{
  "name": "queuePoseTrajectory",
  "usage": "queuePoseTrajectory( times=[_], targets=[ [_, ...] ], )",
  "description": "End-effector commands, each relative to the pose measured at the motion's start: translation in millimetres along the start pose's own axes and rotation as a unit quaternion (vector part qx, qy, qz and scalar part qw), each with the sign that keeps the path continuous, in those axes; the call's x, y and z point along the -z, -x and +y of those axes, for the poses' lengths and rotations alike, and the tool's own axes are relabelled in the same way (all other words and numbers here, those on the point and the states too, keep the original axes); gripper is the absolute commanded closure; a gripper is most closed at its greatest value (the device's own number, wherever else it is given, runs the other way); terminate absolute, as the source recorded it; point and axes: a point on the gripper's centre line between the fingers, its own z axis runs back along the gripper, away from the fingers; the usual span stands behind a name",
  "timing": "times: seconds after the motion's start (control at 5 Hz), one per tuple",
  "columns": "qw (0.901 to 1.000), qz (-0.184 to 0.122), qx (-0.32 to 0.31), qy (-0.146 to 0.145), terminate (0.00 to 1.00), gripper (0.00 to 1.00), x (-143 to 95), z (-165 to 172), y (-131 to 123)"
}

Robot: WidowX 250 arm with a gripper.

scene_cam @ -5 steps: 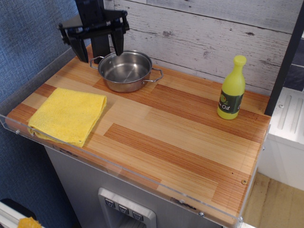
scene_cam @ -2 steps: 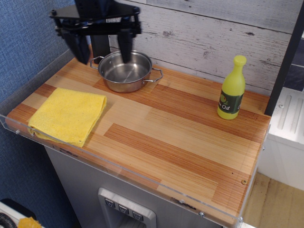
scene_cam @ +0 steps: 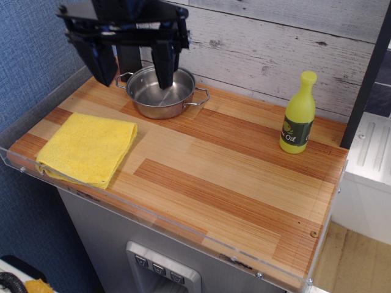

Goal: Move the pot from bottom right to upper left side on the table

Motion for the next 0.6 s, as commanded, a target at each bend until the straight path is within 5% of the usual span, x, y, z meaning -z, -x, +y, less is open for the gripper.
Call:
queuePoseTrajectory(
  times=[0.0, 0.2, 0.4],
  targets=[
    [0.9979, -0.02, 0.04, 0.047, 0.0, 0.0, -34.5, 0.4, 24.5],
    [0.9979, -0.02, 0.04, 0.047, 0.0, 0.0, -34.5, 0.4, 24.5],
    [0.9979, -0.02, 0.04, 0.047, 1.0, 0.0, -34.5, 0.4, 24.5]
  ],
)
